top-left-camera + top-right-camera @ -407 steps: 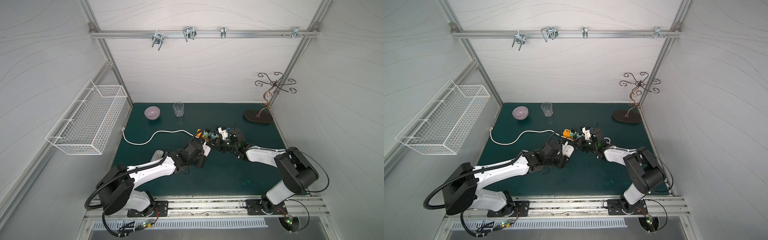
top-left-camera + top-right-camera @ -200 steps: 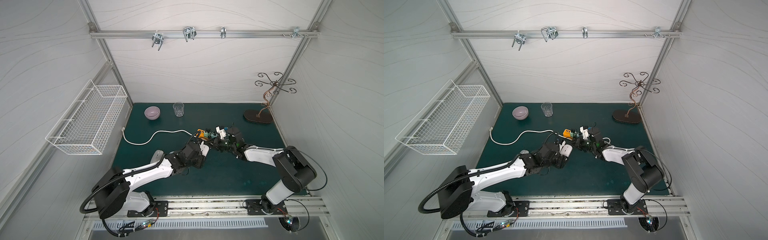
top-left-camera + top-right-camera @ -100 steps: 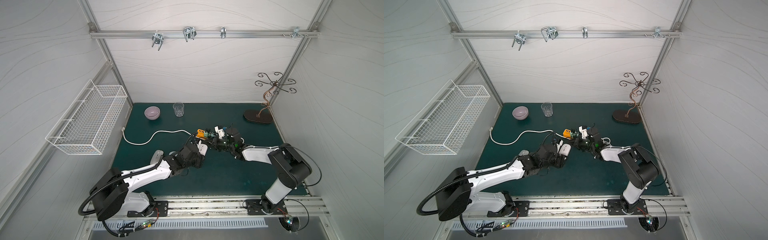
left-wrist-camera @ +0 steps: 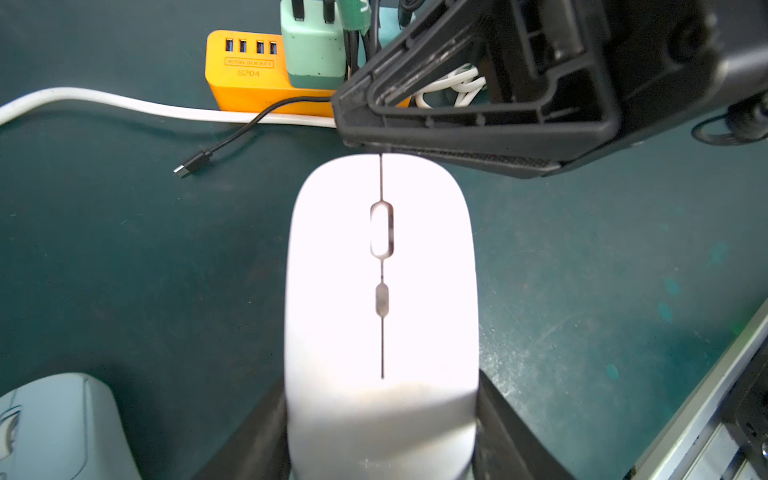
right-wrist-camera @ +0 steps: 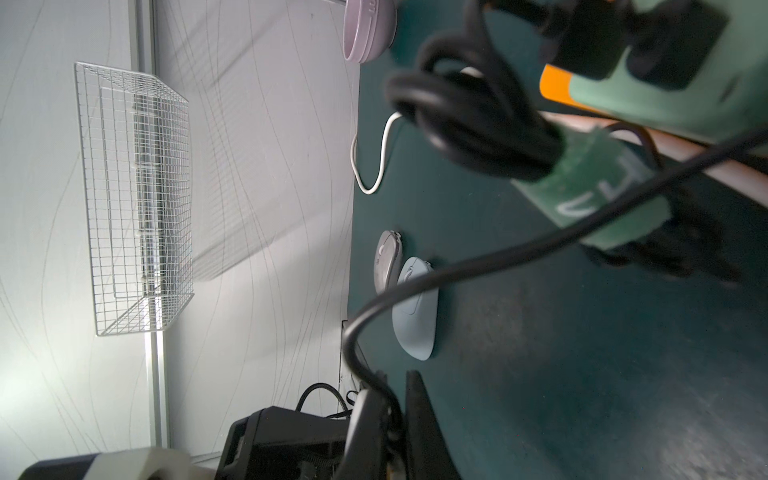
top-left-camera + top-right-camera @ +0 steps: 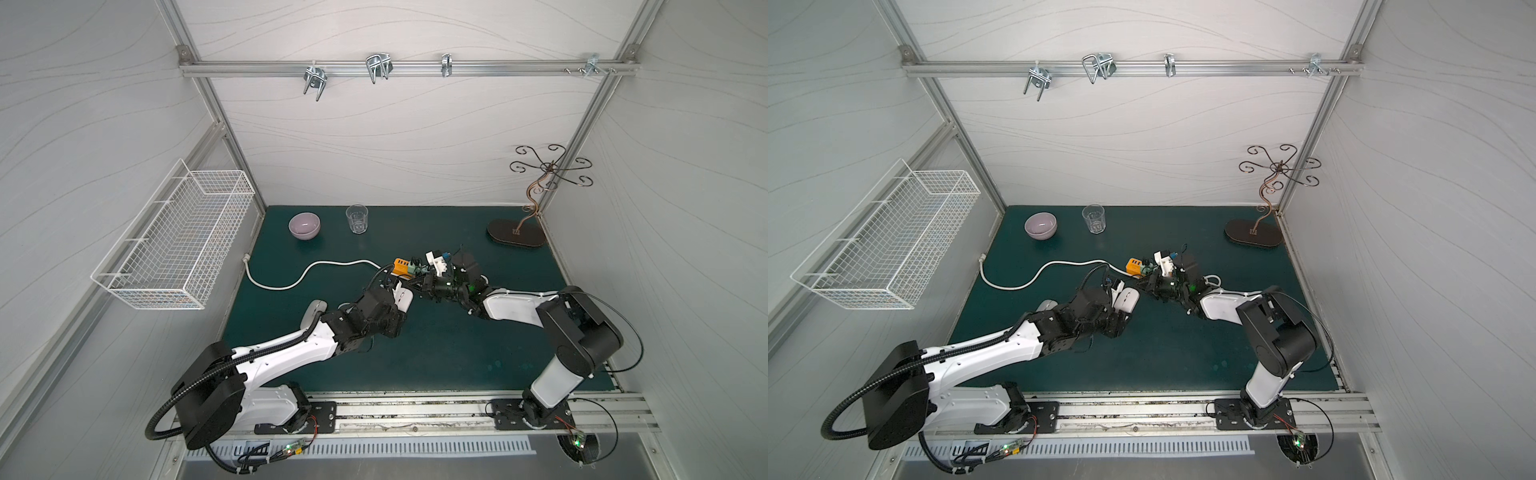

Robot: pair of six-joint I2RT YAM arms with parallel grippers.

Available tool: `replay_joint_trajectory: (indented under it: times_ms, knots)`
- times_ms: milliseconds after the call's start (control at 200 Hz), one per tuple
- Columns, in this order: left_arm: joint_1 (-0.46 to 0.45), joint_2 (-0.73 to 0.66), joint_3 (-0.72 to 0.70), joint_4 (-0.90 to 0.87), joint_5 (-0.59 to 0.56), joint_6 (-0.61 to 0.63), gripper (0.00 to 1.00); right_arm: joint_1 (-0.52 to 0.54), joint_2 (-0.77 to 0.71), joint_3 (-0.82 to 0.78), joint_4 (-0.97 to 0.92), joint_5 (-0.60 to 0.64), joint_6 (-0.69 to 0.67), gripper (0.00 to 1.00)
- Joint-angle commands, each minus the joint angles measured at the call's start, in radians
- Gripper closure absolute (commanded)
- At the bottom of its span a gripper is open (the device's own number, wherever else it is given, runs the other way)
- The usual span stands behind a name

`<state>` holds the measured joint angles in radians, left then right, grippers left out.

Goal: Unplug the wireless mouse
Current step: Remove the power cord from the mouse.

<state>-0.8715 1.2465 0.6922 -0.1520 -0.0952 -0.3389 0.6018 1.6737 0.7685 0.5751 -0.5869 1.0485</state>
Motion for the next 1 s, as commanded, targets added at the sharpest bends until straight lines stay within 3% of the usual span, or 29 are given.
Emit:
replay_joint_trajectory:
  times_ms: [0,245,620,996]
  knots:
    - [-0.017,-0.022,0.012,-0.158,0.044,0.020,0.46,-0.060,0.011,0.041,0.034,0.134,-0.022,1.00]
    - [-0.017,-0.018,-0.007,-0.093,0.074,-0.046,0.47,-0.069,0.007,0.029,0.049,0.151,-0.016,1.00]
    - [-0.017,-0.011,0.045,-0.118,0.016,-0.144,0.47,-0.068,0.033,0.004,0.109,0.175,0.003,1.00]
    - [-0.029,0.006,0.053,-0.187,0.042,-0.095,0.48,-0.074,0.042,0.034,0.071,0.172,-0.017,1.00]
